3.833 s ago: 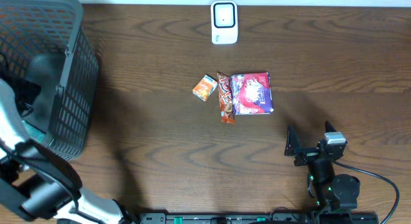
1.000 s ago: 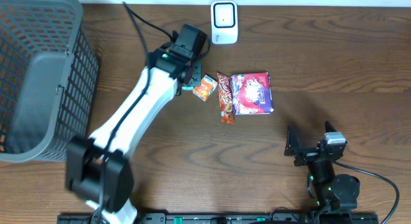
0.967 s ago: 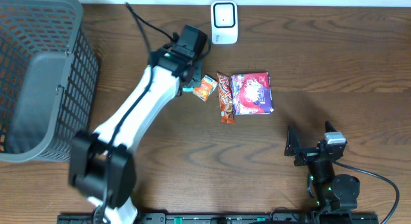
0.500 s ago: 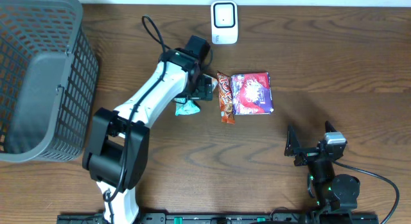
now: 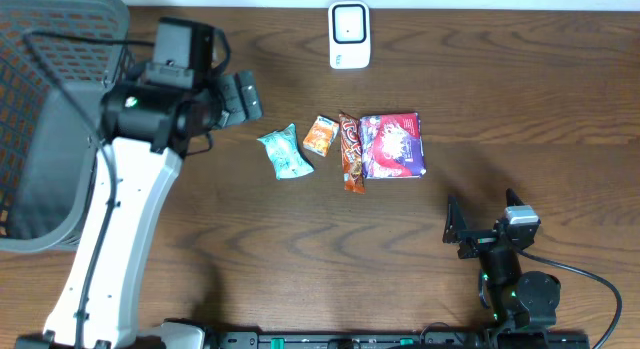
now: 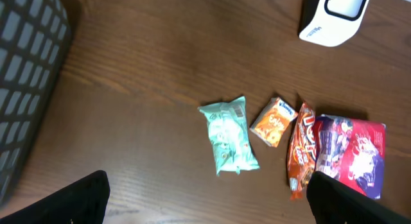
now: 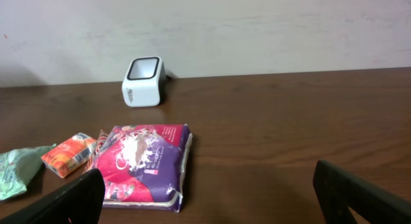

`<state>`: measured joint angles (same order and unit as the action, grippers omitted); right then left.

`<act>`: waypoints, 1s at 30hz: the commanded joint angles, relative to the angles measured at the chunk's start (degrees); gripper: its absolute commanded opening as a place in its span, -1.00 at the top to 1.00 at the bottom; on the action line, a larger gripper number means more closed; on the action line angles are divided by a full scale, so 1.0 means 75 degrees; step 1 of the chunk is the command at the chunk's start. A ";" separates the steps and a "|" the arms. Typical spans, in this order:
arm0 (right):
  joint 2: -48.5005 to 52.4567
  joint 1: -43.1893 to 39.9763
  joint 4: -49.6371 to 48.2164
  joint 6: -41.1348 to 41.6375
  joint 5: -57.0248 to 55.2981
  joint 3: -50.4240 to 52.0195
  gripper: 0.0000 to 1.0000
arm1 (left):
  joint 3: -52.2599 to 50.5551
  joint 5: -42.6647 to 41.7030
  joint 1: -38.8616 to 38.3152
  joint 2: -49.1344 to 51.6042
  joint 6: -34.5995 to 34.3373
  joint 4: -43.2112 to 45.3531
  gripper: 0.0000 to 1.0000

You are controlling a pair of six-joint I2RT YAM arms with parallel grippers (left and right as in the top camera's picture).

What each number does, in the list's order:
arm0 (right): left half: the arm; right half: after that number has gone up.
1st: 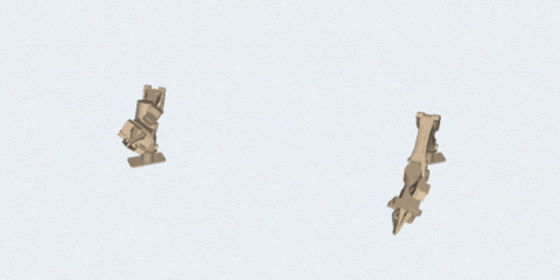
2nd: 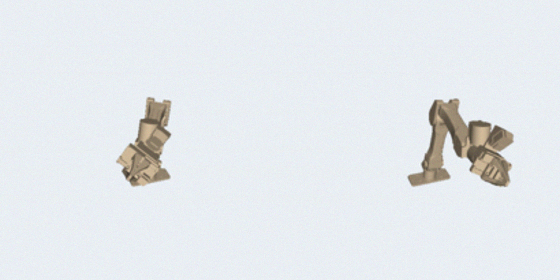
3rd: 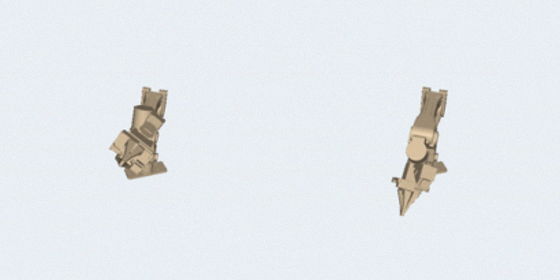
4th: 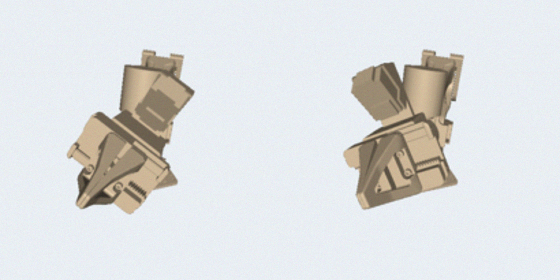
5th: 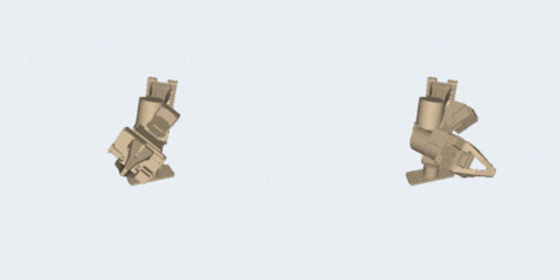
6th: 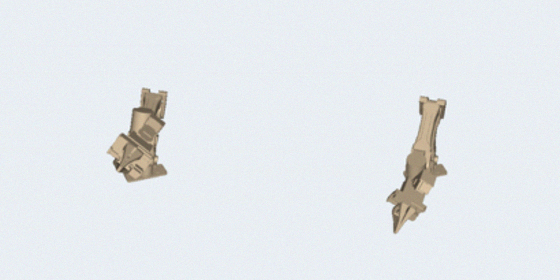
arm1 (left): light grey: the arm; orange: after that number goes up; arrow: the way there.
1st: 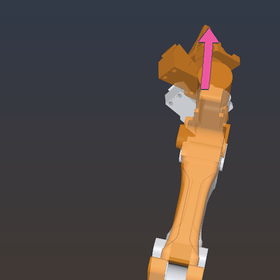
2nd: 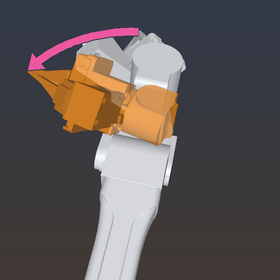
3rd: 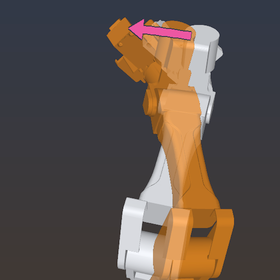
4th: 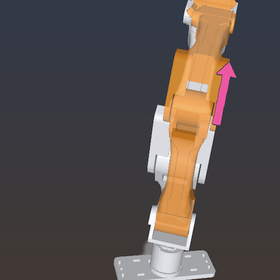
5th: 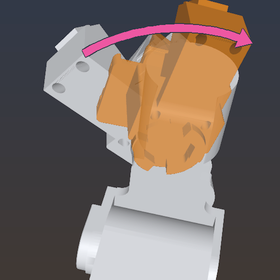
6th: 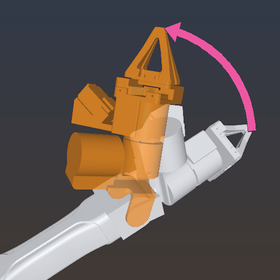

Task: Scan the item barcode
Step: 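Move the right gripper forward and grasp the red-purple bag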

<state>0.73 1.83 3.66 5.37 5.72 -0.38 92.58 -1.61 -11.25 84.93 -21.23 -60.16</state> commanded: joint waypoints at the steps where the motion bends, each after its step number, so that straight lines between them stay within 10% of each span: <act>1: -0.0012 0.0003 0.0029 -0.0102 -0.0006 0.0009 -0.99 | -0.0012 -0.0050 0.0061 0.0029 -0.0041 -0.0090 -0.96; 4: -0.0012 0.0012 -0.0350 0.0679 0.0522 0.0009 -0.99 | -0.0012 -0.0047 0.0061 0.0038 -0.0041 -0.0090 -0.96; 10: -0.0012 0.0012 -0.1402 0.6254 0.4765 0.0009 -0.99 | -0.0012 -0.0050 0.0061 0.0041 -0.0041 -0.0093 -0.96; 15: -0.0012 0.0017 -0.2486 0.8813 0.3847 0.0009 -0.98 | -0.0012 -0.0047 0.0061 0.0041 -0.0041 -0.0090 -0.96; 21: 0.0061 0.0003 -0.3931 0.8014 0.3002 -0.0650 -0.98 | -0.0012 -0.0047 0.0061 0.0041 -0.0041 -0.0090 -0.96; 30: 0.3424 -0.0003 0.2378 0.3016 0.0796 -0.5447 -0.98 | -0.0012 -0.0050 0.0061 0.0041 -0.0041 -0.0090 -0.96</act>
<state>16.51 1.83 13.80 43.16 22.09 -30.33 92.49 -1.83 -11.03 84.86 -21.23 -60.62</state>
